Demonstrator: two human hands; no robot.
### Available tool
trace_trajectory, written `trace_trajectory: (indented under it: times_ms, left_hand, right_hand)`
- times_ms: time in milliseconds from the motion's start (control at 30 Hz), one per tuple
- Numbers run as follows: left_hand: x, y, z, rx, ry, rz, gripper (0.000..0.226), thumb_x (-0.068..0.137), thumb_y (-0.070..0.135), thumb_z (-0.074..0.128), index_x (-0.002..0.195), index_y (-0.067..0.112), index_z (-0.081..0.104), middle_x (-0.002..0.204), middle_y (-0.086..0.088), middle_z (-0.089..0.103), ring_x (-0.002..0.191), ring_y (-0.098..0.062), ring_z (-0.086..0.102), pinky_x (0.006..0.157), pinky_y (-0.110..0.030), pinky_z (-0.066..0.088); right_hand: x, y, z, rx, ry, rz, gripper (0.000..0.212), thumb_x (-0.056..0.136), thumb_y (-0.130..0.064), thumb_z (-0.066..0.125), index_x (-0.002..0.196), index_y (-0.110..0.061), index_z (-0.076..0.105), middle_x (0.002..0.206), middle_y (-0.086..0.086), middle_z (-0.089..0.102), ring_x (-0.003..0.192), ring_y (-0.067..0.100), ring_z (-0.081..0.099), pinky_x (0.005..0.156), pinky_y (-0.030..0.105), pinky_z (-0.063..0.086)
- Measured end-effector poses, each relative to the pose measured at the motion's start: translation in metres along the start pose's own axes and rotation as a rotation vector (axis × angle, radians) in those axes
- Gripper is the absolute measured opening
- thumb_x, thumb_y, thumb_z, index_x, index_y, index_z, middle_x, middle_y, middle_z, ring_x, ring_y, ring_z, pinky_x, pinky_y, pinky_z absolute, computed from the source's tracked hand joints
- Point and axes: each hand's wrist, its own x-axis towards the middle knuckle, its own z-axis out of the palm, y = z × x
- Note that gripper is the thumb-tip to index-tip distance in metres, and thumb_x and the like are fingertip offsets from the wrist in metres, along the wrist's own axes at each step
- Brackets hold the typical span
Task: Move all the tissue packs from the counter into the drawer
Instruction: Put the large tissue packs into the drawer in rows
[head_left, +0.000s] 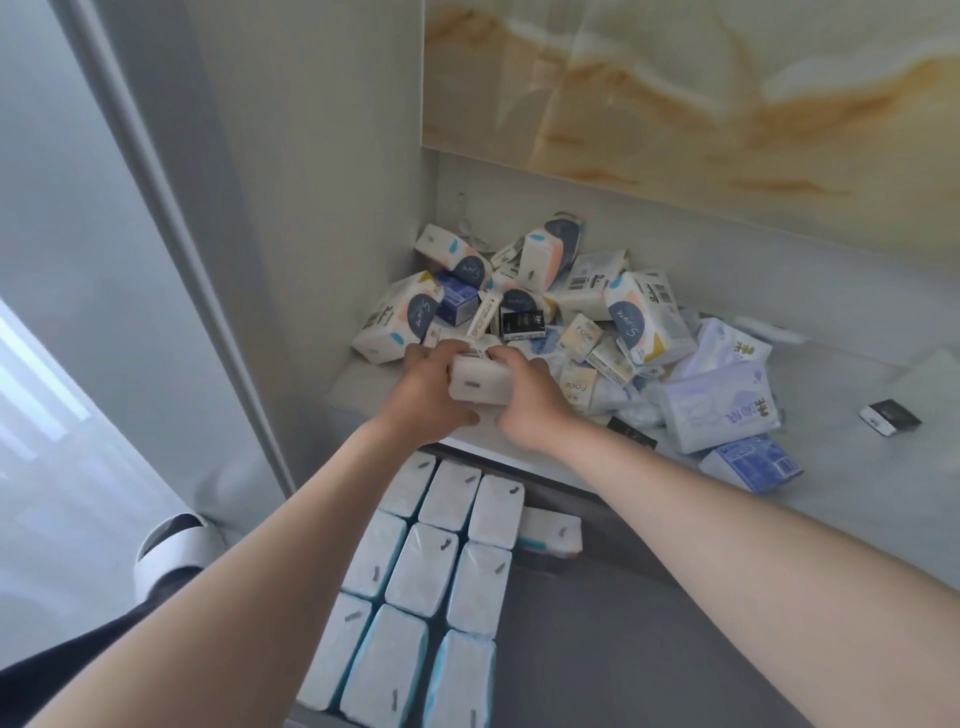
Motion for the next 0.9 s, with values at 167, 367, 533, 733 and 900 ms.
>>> trace_trajectory:
  times_ms: [167, 367, 533, 733, 900]
  left_hand:
    - [-0.020, 0.022, 0.001, -0.064, 0.148, 0.062, 0.065, 0.075, 0.013, 0.081, 0.133, 0.024, 0.052, 0.121, -0.004, 0.040, 0.086, -0.012, 0.048, 0.084, -0.015, 0.037]
    - [-0.046, 0.032, -0.010, -0.129, 0.108, 0.081, 0.059, 0.068, 0.045, 0.085, 0.121, 0.032, 0.061, 0.102, 0.004, 0.056, 0.080, -0.004, 0.055, 0.068, -0.014, 0.041]
    - [-0.060, 0.047, -0.022, -0.230, -0.044, 0.051, 0.044, 0.074, 0.052, 0.079, 0.107, 0.026, 0.065, 0.088, 0.003, 0.062, 0.076, -0.011, 0.057, 0.068, -0.025, 0.046]
    - [-0.077, 0.049, 0.011, -0.072, -0.471, 0.007, 0.043, 0.077, 0.057, 0.071, 0.094, 0.018, 0.068, 0.091, -0.003, 0.066, 0.082, -0.014, 0.059, 0.075, -0.030, 0.044]
    - [-0.093, 0.036, 0.051, 0.379, -0.615, 0.113, 0.043, 0.080, 0.051, 0.071, 0.118, 0.034, 0.064, 0.123, 0.012, 0.059, 0.115, -0.010, 0.053, 0.097, -0.028, 0.044]
  right_hand:
    - [-0.016, 0.001, -0.016, 0.061, 0.117, -0.090, 0.061, 0.086, -0.009, 0.066, 0.140, -0.031, 0.045, 0.118, 0.005, 0.041, 0.105, 0.028, 0.057, 0.089, 0.026, 0.040]
    - [-0.040, 0.001, -0.037, 0.070, 0.068, -0.137, 0.057, 0.081, -0.026, 0.076, 0.133, -0.025, 0.055, 0.127, -0.001, 0.051, 0.113, 0.018, 0.055, 0.091, 0.029, 0.041]
    - [-0.080, 0.010, -0.061, 0.249, -0.020, -0.082, 0.049, 0.073, -0.025, 0.080, 0.117, -0.029, 0.059, 0.106, -0.006, 0.065, 0.094, 0.014, 0.061, 0.079, 0.031, 0.048]
    - [-0.129, 0.055, -0.056, 0.270, -0.275, 0.089, 0.032, 0.080, -0.016, 0.074, 0.108, -0.017, 0.059, 0.090, 0.002, 0.062, 0.056, 0.010, 0.055, 0.046, 0.022, 0.040]
    - [-0.152, 0.101, -0.021, -0.203, -0.410, 0.139, 0.057, 0.072, -0.036, 0.078, 0.121, -0.028, 0.051, 0.113, -0.005, 0.060, 0.093, 0.013, 0.059, 0.065, 0.026, 0.043]
